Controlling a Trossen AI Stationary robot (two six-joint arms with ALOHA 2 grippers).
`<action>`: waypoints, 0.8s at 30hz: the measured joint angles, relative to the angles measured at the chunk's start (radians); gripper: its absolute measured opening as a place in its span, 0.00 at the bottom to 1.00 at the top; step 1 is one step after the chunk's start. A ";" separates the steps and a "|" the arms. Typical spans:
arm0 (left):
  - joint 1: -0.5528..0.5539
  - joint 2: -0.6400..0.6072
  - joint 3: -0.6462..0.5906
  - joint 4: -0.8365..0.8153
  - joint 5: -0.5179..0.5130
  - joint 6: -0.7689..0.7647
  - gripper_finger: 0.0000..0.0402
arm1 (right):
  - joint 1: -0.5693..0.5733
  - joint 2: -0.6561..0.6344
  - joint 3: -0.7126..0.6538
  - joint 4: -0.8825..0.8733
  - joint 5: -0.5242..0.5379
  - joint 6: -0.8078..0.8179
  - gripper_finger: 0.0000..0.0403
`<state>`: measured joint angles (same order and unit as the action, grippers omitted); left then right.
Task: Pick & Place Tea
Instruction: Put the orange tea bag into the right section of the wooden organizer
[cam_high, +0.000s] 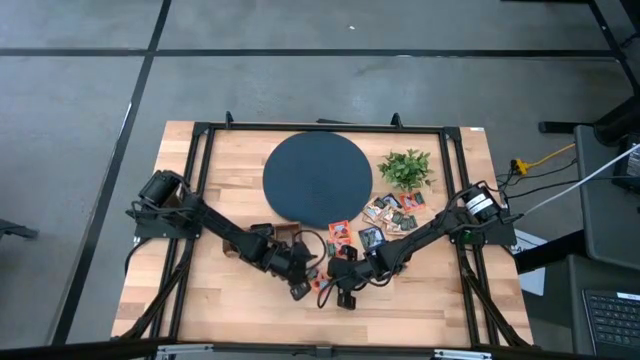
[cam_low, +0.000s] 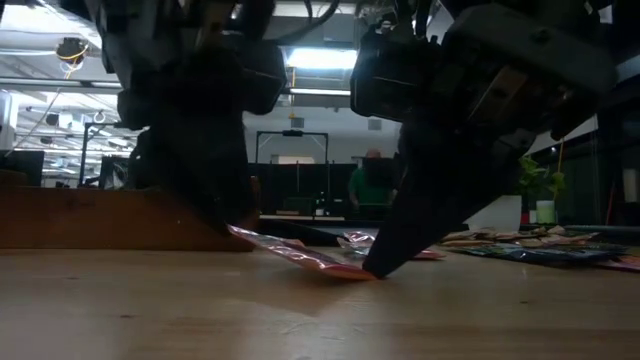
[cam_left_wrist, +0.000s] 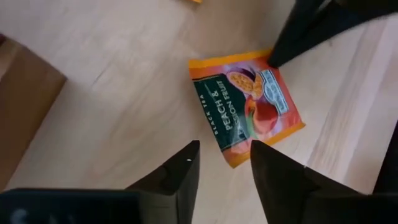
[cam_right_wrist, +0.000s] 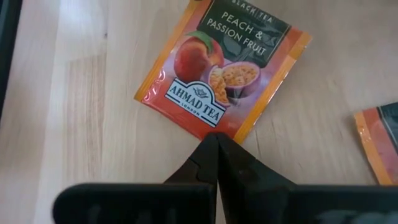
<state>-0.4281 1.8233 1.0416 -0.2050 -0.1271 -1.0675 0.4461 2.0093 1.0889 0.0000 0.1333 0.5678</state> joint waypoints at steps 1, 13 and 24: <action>0.004 0.000 0.000 0.000 0.003 -0.010 0.36 | 0.000 0.000 0.000 0.000 0.001 0.000 0.01; 0.042 0.000 0.000 0.008 0.041 -0.073 0.39 | 0.003 0.004 -0.004 0.040 0.083 -0.031 0.01; 0.042 0.004 -0.003 -0.023 0.065 -0.072 0.38 | 0.003 0.004 -0.003 0.051 0.090 -0.050 0.01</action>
<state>-0.3862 1.8276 1.0386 -0.2277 -0.0624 -1.1393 0.4492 2.0136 1.0855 0.0509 0.2234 0.5182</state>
